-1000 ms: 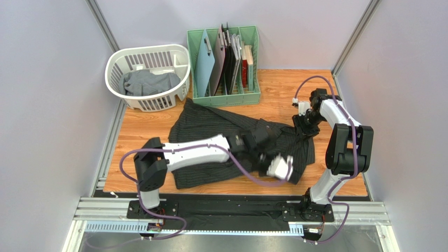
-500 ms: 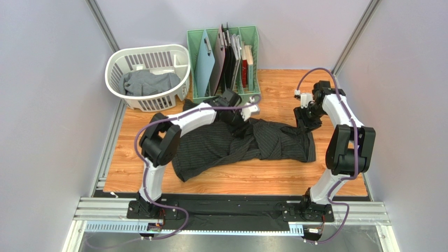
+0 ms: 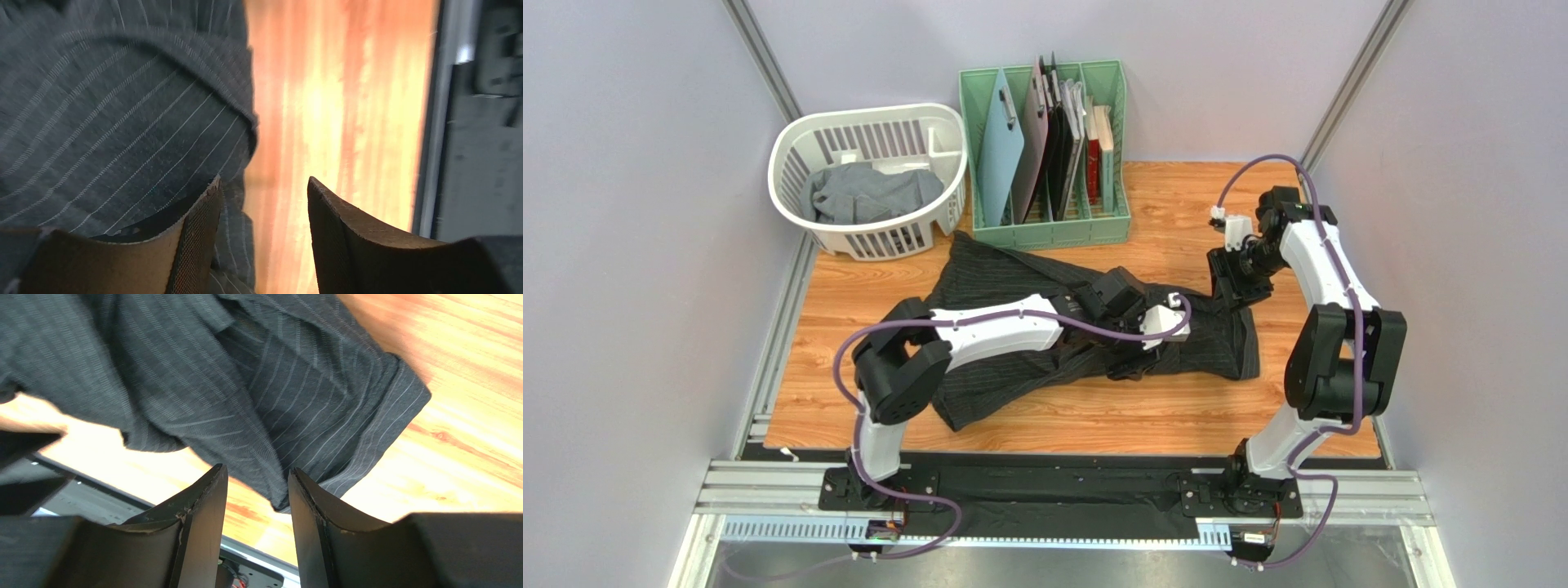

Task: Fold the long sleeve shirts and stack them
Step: Flatten the shirt out

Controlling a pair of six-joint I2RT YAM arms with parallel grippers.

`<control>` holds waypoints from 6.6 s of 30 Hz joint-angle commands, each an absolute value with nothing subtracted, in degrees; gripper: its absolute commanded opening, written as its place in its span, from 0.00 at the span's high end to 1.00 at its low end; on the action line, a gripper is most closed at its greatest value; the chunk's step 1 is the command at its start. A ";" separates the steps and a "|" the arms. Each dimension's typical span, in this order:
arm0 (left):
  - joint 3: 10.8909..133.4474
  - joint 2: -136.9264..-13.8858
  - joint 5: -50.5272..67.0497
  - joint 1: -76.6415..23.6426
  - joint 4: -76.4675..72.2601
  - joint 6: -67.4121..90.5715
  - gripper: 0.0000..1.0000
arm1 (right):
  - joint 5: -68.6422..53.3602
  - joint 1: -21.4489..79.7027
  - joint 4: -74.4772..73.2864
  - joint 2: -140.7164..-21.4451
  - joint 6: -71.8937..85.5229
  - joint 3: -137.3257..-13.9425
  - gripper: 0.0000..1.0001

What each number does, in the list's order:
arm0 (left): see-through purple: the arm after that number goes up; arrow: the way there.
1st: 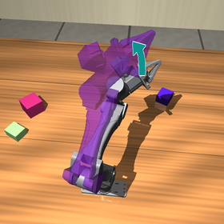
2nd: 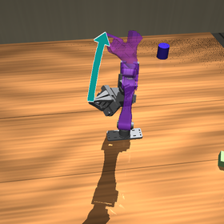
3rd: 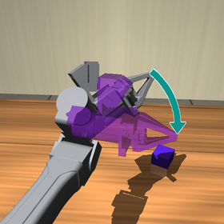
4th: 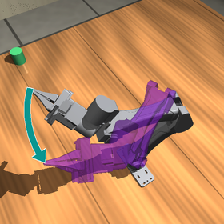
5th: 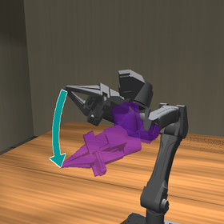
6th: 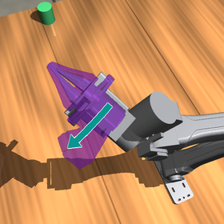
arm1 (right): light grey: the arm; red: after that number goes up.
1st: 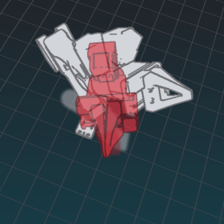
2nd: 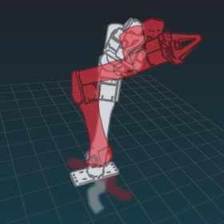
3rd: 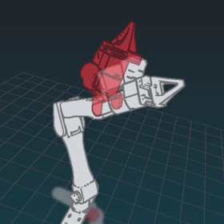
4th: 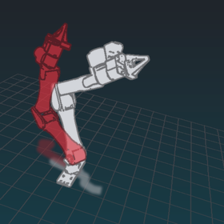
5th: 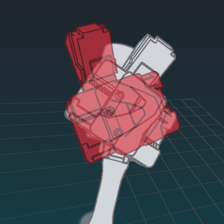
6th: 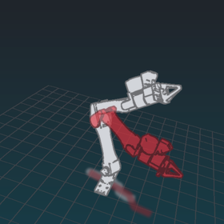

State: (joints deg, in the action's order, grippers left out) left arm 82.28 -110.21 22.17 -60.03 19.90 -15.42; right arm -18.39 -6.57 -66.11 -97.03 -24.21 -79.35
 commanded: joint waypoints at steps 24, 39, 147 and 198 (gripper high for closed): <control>89.83 -118.22 20.74 -62.75 19.07 -19.16 1.00 | -16.00 -6.86 -58.45 -97.64 -23.29 -69.44 0.56; 99.21 -96.25 37.53 -64.42 47.09 -23.20 1.00 | -12.04 -7.12 -52.56 -104.85 -22.68 -70.31 0.58; 60.90 -83.41 27.68 -21.27 54.49 -40.70 0.41 | -26.89 13.88 -48.51 -92.99 -25.92 -61.18 0.38; 68.21 -71.73 50.08 -18.19 32.56 -2.23 0.23 | -58.82 -3.69 8.93 -67.50 69.40 -63.29 1.00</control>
